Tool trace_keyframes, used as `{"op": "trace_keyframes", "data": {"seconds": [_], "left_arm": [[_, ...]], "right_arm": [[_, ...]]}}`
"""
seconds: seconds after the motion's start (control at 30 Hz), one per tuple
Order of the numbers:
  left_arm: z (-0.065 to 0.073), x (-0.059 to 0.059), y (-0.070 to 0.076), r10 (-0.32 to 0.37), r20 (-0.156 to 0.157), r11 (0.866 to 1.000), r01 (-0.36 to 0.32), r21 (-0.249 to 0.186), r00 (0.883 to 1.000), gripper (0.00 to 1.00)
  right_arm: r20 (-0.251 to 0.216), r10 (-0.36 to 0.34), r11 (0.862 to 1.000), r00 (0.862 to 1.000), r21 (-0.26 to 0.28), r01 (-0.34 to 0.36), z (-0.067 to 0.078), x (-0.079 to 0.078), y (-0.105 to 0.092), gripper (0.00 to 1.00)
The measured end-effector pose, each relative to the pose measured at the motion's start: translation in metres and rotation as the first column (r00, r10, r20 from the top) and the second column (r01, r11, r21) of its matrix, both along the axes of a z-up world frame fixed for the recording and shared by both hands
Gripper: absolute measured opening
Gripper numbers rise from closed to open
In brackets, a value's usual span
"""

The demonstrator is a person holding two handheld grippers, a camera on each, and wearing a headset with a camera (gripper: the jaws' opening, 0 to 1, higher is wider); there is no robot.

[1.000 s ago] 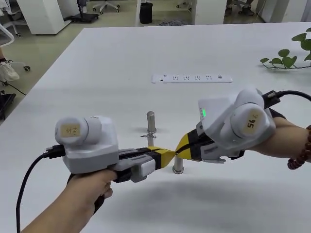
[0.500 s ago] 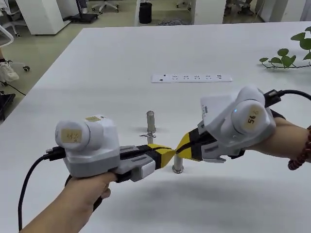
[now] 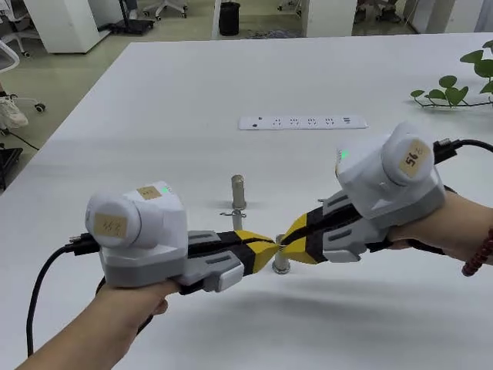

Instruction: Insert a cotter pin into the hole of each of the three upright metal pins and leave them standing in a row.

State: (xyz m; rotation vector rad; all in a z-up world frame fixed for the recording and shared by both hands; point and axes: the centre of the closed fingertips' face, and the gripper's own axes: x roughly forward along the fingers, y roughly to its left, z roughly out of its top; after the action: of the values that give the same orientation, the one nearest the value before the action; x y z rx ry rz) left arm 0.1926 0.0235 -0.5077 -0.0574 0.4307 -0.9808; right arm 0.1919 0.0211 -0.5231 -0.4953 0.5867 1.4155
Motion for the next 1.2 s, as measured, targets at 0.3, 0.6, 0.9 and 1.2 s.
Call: {"op": "trace_keyframes", "data": {"seconds": [0.3,0.6,0.9,1.2], "left_arm": [[-0.003,-0.006,0.000,-0.049,0.021,0.999,0.049,0.025,0.999,0.00],[-0.002,-0.012,-0.005,-0.085,0.005,0.996,0.085,-0.003,0.996,0.00],[0.003,-0.015,-0.009,-0.100,-0.001,0.994,0.100,-0.033,0.995,0.00],[-0.002,-0.020,-0.009,-0.110,-0.025,0.993,0.109,-0.039,0.994,0.00]], "right_arm": [[-0.105,-0.020,0.999,0.994,0.040,0.024,-0.006,-0.014,-0.003,0.08],[-0.190,-0.045,0.994,0.981,0.090,0.063,-0.008,-0.022,-0.001,0.08],[-0.219,-0.058,0.991,0.974,0.102,0.082,-0.015,-0.025,-0.002,0.07],[-0.227,-0.046,0.990,0.973,0.120,0.075,-0.011,-0.029,0.001,0.02]]}}
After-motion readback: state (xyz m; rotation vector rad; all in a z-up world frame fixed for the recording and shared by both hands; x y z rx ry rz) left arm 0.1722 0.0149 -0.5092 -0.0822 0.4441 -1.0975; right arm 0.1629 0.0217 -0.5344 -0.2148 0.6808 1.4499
